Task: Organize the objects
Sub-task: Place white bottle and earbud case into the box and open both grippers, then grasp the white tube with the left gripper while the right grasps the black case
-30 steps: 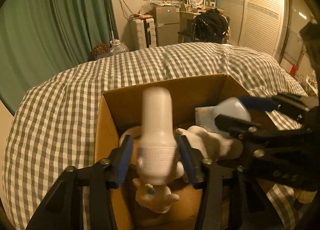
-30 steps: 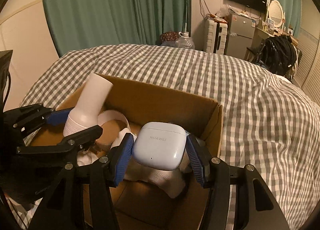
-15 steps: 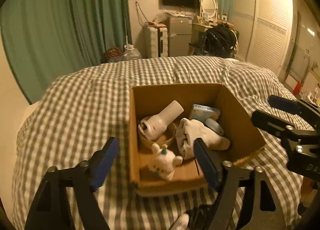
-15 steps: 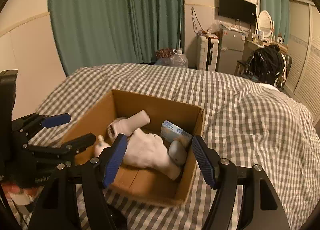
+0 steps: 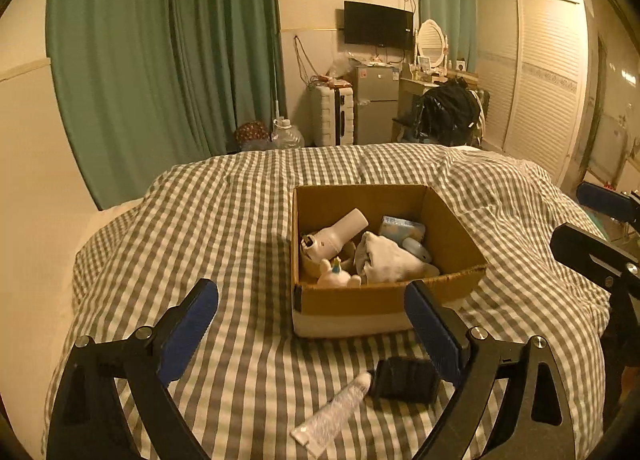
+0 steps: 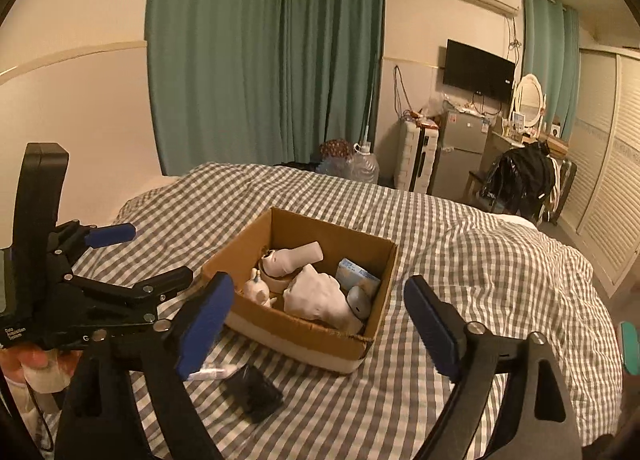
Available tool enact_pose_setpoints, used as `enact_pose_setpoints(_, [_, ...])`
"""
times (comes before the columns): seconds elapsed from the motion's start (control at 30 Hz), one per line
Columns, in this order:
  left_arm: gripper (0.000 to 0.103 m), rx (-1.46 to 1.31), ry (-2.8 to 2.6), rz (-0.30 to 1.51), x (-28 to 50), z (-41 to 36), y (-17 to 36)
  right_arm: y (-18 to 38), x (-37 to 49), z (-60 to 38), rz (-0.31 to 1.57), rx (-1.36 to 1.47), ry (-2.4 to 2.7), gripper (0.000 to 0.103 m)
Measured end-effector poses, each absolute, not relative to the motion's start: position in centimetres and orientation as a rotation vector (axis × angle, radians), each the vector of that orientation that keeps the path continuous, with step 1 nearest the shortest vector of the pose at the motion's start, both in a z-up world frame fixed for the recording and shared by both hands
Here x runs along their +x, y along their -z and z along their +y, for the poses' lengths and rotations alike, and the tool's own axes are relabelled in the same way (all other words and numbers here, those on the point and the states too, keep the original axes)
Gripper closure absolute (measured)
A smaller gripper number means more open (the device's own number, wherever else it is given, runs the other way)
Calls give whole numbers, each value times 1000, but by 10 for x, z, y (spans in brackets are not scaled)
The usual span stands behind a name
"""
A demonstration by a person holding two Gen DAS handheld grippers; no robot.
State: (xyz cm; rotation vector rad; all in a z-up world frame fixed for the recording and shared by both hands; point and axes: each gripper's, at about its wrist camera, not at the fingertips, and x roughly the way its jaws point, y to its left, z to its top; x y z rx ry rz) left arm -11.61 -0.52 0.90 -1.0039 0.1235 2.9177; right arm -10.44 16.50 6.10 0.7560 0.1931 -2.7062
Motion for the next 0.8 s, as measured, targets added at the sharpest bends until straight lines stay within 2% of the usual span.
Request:
enact_pose_setpoints(0.3, [6, -1009, -2942, 149, -78, 0, 17, -39, -71, 166, 187, 706, 2713, 10])
enact_pose_setpoints(0.43, [6, -1031, -2940, 153, -72, 3, 36, -12, -73, 165, 130, 775, 2666, 10])
enact_pose_setpoints(0.6, [6, -1108, -2915, 160, -77, 5, 62, 20, -86, 157, 148, 858, 2648, 10])
enact_pose_setpoints(0.8, [6, -1139, -2889, 262, -80, 15, 88, 47, -96, 156, 166, 954, 2642, 10])
